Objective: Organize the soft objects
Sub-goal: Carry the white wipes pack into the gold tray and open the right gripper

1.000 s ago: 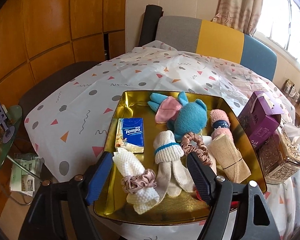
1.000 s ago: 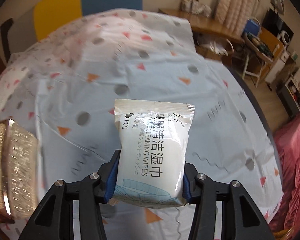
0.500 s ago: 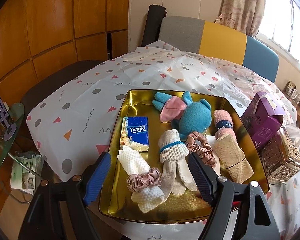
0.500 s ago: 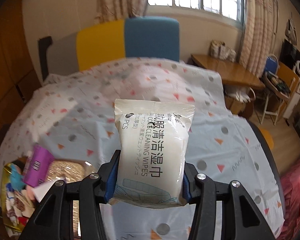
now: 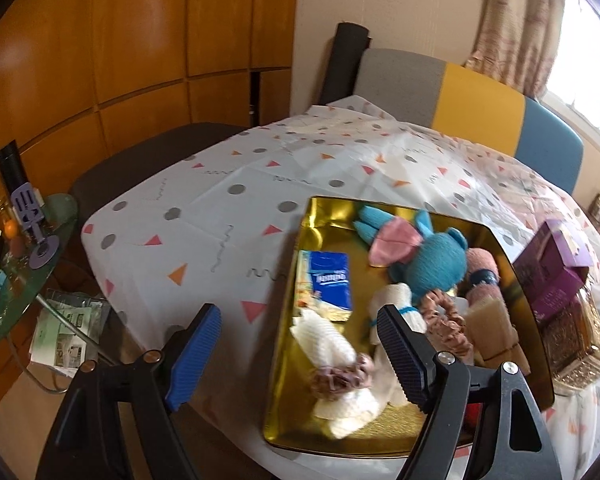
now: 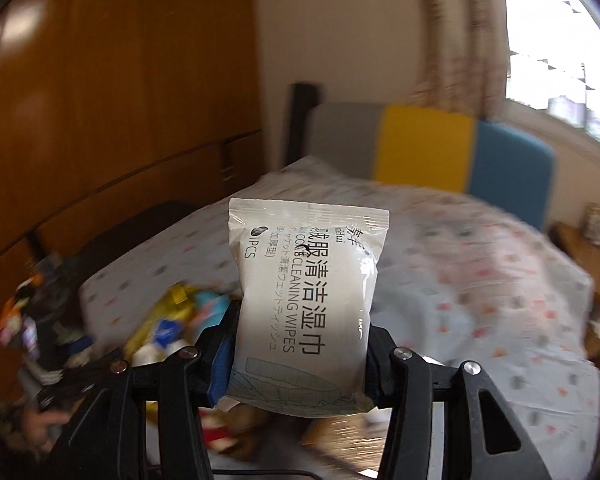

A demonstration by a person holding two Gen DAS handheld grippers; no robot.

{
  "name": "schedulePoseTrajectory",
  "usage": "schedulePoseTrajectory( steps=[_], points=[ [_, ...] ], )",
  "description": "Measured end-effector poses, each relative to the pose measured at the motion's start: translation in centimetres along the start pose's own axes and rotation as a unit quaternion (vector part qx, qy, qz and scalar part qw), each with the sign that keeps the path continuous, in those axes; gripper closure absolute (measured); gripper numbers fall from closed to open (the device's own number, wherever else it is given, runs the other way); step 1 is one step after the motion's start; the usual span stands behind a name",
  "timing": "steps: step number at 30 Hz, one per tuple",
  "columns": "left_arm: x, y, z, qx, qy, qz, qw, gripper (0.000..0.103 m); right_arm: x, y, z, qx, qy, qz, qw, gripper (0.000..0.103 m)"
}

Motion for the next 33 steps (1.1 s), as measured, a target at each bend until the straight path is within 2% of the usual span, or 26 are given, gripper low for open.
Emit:
schedulePoseTrajectory(
  steps=[5, 8, 10, 13, 15, 18, 21, 26, 28, 30, 33],
  points=[
    [-0.1, -0.2, 0.5, 0.000, 0.005, 0.002, 1.0000, 0.021, -9.8, -6.5, 6.5, 0.018, 0.058, 0.115, 0.992, 0.052],
    [-0.2, -0.4, 0.3, -0.002, 0.002, 0.005, 1.0000, 0.021, -14.3, -9.7, 8.1, 0.033, 0.043, 0.157, 0.986, 0.052],
    [-0.2, -0.5, 0.1, -0.006, 0.002, 0.005, 1.0000, 0.021, -16.4, -11.4, 8.1, 0.027, 0.034, 0.188, 0.981, 0.052],
    [-0.4, -0.6, 0.0, -0.004, -0.001, 0.007, 1.0000, 0.021, -18.8, -12.7, 7.3, 0.024, 0.003, 0.211, 0.977, 0.052],
    [-0.5, -0.7, -0.1, -0.006, 0.000, 0.008, 1.0000, 0.020, -19.8, -12.9, 6.7, 0.002, -0.001, 0.209, 0.978, 0.052],
    [-0.4, -0.7, -0.3, -0.004, -0.001, 0.007, 1.0000, 0.019, -20.3, -13.0, 7.1, 0.023, -0.013, 0.206, 0.978, 0.052],
    [-0.2, -0.7, -0.5, -0.007, 0.001, 0.004, 1.0000, 0.017, -20.3, -13.2, 7.3, 0.019, -0.015, 0.203, 0.979, 0.051],
    [0.0, -0.7, -0.7, -0.006, 0.003, 0.004, 1.0000, 0.013, -17.8, -13.3, 7.1, 0.022, -0.026, 0.184, 0.982, 0.049],
    [0.2, -0.6, -0.7, -0.007, 0.007, 0.002, 0.9999, 0.011, -17.2, -13.1, 7.1, 0.022, -0.026, 0.180, 0.983, 0.045],
    [0.4, -0.6, -0.7, -0.006, 0.008, -0.001, 0.9999, 0.009, -16.3, -12.8, 7.1, 0.016, -0.028, 0.160, 0.987, 0.038],
    [0.8, -0.4, -0.8, -0.006, 0.013, -0.009, 0.9999, 0.005, -14.7, -12.0, 6.9, 0.005, -0.031, 0.131, 0.991, 0.032]
  ],
)
Point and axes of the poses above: each gripper's, at about its wrist camera, not at the fingertips, and x roughly against the way its jaws point, z to its left, y to its top, the point moved 4 cm from there along -x, roughly the way its jaws point, and after that the axes turned 7 degrees about -z, right-handed, at the moved point
